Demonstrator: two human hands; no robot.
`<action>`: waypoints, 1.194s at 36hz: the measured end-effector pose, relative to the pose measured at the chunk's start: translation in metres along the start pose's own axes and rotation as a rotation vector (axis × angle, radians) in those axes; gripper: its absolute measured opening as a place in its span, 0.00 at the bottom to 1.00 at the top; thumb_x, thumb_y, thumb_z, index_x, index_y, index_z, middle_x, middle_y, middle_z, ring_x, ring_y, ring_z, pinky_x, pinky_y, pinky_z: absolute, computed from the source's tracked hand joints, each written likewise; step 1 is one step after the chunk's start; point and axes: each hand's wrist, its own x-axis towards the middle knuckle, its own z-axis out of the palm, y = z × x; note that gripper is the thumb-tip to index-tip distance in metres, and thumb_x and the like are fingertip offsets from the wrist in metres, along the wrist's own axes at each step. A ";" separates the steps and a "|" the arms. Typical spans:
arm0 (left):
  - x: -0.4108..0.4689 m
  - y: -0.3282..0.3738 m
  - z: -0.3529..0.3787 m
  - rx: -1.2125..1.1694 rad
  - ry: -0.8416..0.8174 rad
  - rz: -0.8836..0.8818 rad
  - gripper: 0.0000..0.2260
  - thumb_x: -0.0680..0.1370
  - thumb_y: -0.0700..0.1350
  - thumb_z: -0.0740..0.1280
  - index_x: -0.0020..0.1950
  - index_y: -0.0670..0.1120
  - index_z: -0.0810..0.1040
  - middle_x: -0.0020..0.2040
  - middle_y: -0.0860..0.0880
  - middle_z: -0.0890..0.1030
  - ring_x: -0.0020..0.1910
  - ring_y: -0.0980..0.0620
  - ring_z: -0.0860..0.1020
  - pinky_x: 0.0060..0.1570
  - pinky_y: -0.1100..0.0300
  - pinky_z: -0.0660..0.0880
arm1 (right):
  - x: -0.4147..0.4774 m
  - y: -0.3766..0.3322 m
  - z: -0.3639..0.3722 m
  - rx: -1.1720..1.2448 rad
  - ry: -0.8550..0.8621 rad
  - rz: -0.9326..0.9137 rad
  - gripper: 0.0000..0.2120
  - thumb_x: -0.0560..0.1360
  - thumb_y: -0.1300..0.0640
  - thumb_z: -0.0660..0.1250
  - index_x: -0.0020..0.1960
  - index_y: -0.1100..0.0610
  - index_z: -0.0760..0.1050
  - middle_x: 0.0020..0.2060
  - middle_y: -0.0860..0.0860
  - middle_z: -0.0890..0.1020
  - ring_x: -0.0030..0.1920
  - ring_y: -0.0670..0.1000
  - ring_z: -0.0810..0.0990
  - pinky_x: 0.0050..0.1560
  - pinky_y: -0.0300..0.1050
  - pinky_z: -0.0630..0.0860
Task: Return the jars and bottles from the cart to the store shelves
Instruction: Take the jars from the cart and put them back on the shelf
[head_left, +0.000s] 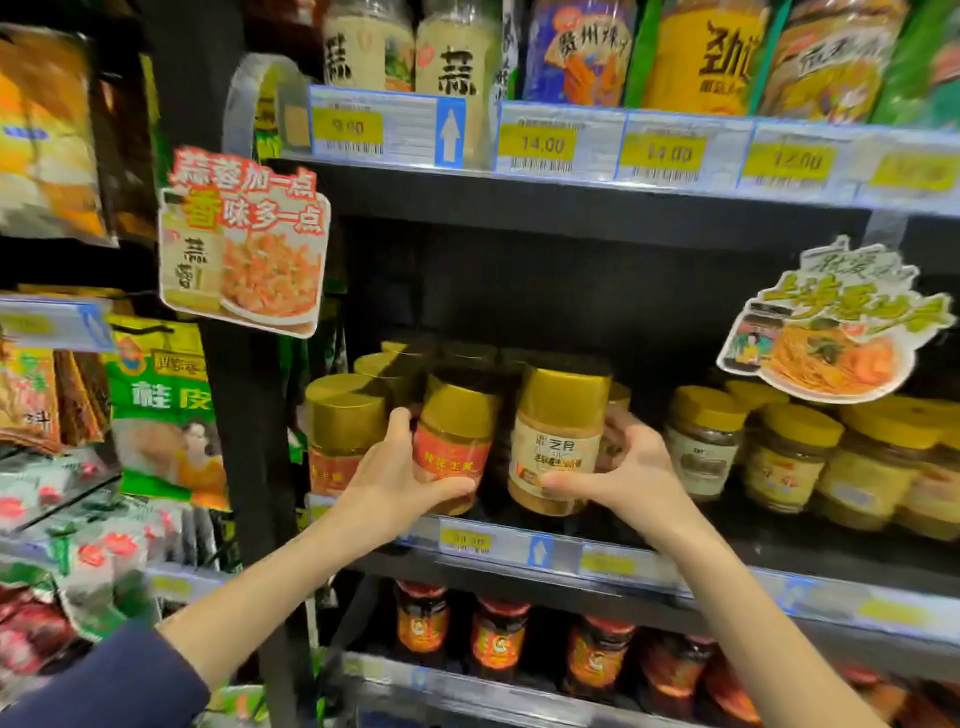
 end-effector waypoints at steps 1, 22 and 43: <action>0.000 0.000 0.000 0.015 -0.003 -0.004 0.28 0.65 0.51 0.78 0.55 0.48 0.64 0.54 0.49 0.79 0.52 0.51 0.80 0.56 0.48 0.77 | 0.002 0.002 0.000 -0.011 -0.006 -0.007 0.30 0.57 0.60 0.81 0.48 0.42 0.68 0.47 0.38 0.76 0.45 0.31 0.78 0.41 0.27 0.75; -0.009 0.012 -0.010 0.315 -0.040 -0.093 0.33 0.65 0.54 0.77 0.61 0.48 0.62 0.58 0.48 0.77 0.56 0.48 0.77 0.58 0.51 0.75 | 0.009 0.015 0.000 -0.066 -0.140 0.047 0.36 0.55 0.51 0.82 0.59 0.46 0.69 0.55 0.46 0.80 0.54 0.46 0.81 0.57 0.50 0.79; -0.017 0.005 -0.013 0.126 0.000 -0.020 0.43 0.65 0.52 0.77 0.73 0.49 0.56 0.70 0.48 0.69 0.67 0.49 0.71 0.66 0.49 0.70 | 0.003 0.013 0.004 -0.129 -0.105 0.076 0.49 0.52 0.41 0.77 0.68 0.49 0.62 0.63 0.48 0.74 0.59 0.48 0.77 0.56 0.44 0.78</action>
